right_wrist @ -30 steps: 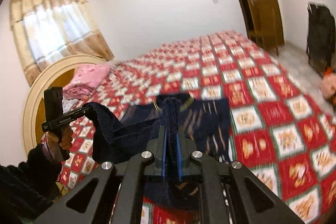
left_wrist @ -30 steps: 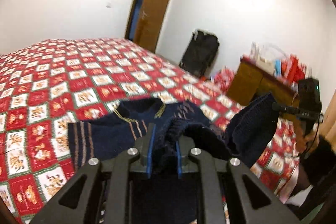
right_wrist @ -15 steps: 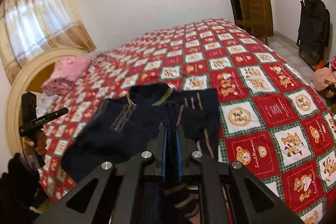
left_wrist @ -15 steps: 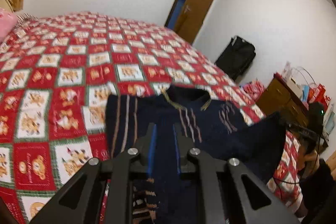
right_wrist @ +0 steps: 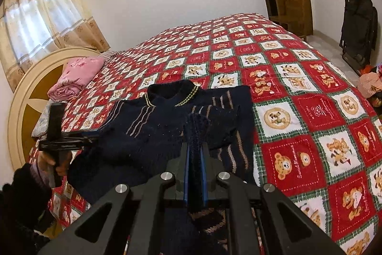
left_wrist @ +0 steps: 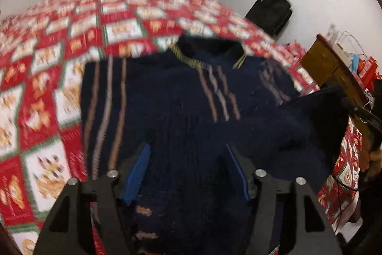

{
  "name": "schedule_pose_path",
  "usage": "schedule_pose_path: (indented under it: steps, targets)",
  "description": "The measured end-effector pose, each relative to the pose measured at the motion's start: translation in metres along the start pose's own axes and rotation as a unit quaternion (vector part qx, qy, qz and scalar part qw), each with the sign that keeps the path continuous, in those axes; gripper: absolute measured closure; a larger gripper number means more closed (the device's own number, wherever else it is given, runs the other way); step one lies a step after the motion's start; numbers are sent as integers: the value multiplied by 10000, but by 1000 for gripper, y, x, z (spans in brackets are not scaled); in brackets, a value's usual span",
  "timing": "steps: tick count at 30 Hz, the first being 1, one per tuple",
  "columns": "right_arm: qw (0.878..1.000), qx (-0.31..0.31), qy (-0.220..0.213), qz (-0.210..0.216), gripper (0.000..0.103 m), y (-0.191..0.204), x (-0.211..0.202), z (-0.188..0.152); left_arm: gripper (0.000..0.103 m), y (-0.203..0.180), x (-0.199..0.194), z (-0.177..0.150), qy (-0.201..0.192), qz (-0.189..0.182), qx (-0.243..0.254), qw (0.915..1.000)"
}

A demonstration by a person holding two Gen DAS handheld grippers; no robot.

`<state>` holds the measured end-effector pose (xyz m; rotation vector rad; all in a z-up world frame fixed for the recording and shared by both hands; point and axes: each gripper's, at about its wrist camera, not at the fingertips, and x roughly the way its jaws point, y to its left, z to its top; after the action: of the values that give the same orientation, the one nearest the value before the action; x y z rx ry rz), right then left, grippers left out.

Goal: Fold small clothes

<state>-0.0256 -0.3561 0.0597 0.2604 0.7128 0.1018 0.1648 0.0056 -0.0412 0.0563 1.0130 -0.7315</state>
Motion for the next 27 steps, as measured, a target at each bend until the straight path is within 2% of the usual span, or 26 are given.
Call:
schedule_pose_path:
  steps: [1, 2, 4, 9, 14, 17, 19, 21, 23, 27]
  targets:
    - [10000, -11, -9, -16, 95, 0, -2, -1, 74, -1, 4, -2, 42, 5, -53, 10000]
    - [10000, -8, -18, -23, 95, -1, -4, -2, 85, -2, 5, -4, 44, -29, -66, 10000]
    - [10000, 34, -36, -45, 95, -2, -7, -2, 93, -4, -1, -7, -94, -228, -80, 9997]
    - [9997, 56, -222, -37, 95, 2, -20, 7, 94, -13, -40, -5, -649, -357, -60, 9972]
    - [9981, -201, -580, 46, 95, 15, -34, 40, 95, -3, -84, 20, -1319, -406, -311, 9899]
    - [9969, -280, -740, -30, 95, 13, -29, 66, 95, 6, -94, 38, -1547, -163, -346, 9872]
    - [9966, -224, -791, -111, 95, 4, -21, 83, 95, 14, -90, 49, -1589, -30, -430, 9864]
    - [9983, -11, -580, -27, 95, -9, -3, 91, 95, 20, -78, 53, -1468, 145, -462, 9880]
    - [9991, 256, -340, 75, 95, -17, 9, 85, 95, 27, -60, 50, -1234, 246, -523, 9907]
    - [9995, 238, 214, 1, 95, -17, 36, 53, 95, 40, -37, 32, -963, 214, -724, 9925]
